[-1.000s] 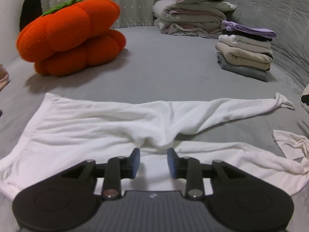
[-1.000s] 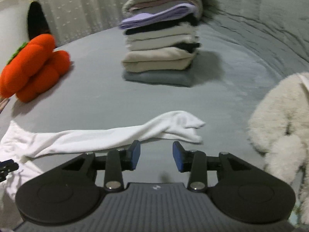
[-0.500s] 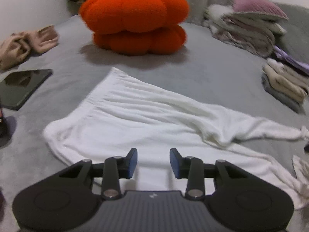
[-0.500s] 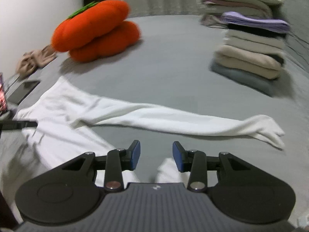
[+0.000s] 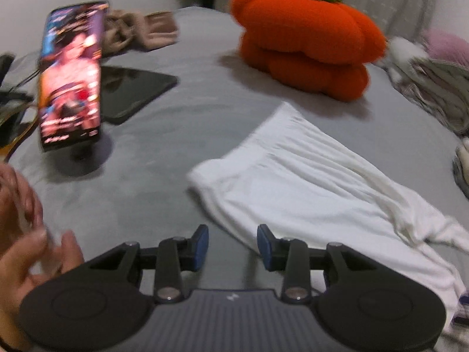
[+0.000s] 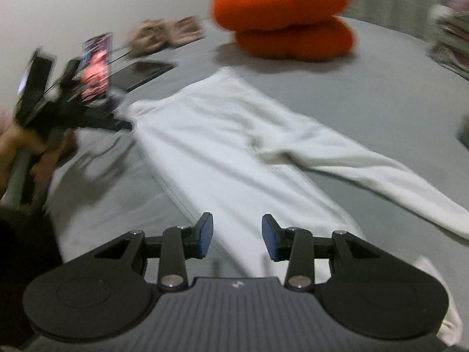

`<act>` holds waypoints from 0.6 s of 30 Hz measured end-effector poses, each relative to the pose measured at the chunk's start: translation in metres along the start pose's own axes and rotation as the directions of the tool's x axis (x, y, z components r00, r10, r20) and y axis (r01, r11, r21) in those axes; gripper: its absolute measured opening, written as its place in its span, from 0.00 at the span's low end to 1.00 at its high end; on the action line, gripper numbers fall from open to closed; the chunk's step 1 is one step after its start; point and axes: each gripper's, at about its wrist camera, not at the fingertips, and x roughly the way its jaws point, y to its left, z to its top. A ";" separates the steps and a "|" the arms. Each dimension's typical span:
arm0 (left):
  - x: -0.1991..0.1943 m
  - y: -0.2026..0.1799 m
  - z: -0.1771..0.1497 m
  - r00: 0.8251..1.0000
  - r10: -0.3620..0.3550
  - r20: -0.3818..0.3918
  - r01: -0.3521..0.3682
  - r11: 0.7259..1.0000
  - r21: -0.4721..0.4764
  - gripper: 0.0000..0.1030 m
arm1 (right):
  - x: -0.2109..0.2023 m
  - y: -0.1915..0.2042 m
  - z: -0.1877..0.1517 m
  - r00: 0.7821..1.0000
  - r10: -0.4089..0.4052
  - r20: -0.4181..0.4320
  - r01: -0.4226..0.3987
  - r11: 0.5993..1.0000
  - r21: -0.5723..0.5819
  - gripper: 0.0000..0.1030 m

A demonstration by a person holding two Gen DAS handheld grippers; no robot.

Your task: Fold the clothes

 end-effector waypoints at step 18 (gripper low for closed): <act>0.032 0.022 0.010 0.998 -0.024 0.051 0.034 0.976 -0.217 0.18 | 0.054 0.048 -0.005 0.998 -0.054 -0.023 0.047 0.972 -0.228 0.32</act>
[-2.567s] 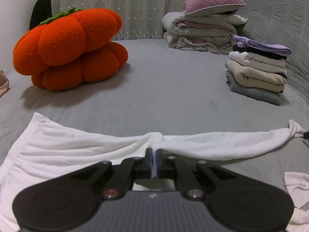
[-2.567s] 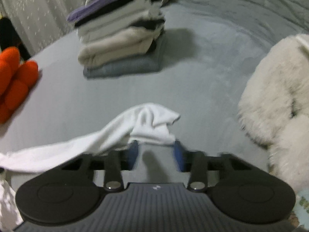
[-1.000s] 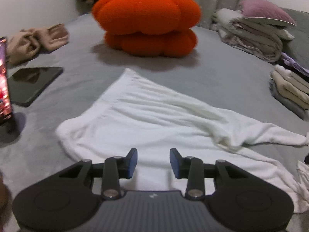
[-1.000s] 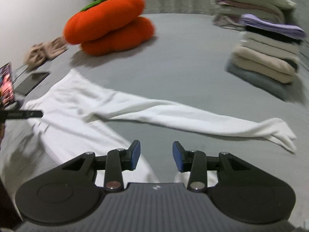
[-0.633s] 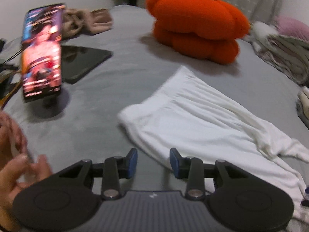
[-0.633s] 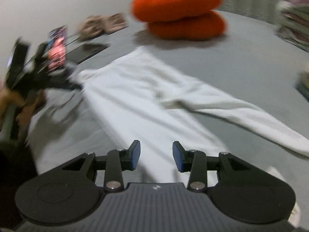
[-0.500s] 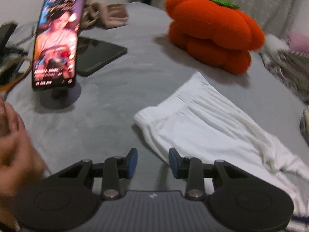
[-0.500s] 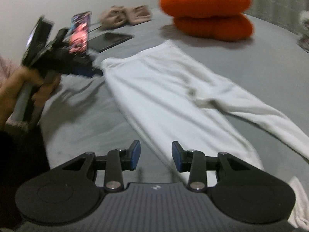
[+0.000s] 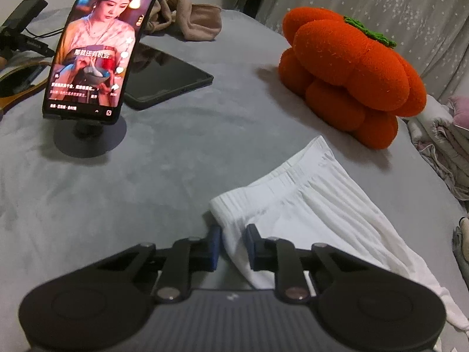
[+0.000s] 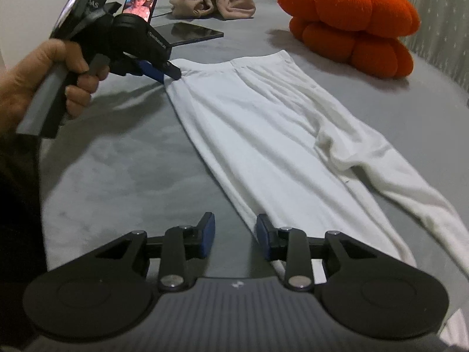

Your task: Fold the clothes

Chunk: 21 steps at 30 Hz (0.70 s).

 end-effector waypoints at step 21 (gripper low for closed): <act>-0.001 -0.007 -0.003 0.998 0.055 0.015 -0.056 0.996 0.069 0.04 | 0.011 0.017 -0.001 0.976 -0.210 0.056 0.217 0.957 -0.194 0.08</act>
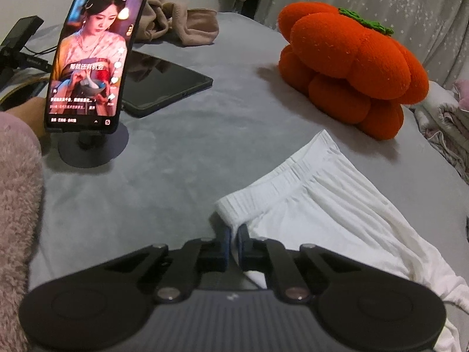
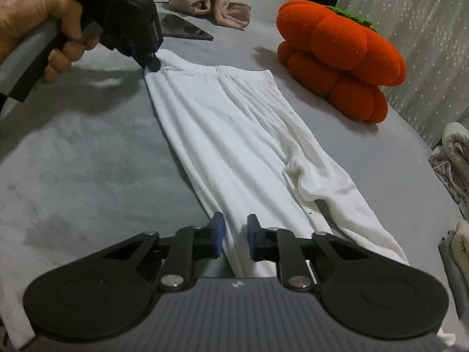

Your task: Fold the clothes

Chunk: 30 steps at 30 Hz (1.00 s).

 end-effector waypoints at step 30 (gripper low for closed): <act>-0.019 0.008 -0.009 0.990 0.110 -0.091 -0.095 0.983 0.159 0.04 | -0.016 -0.005 0.003 0.936 0.350 -0.042 -0.328 0.908 0.260 0.07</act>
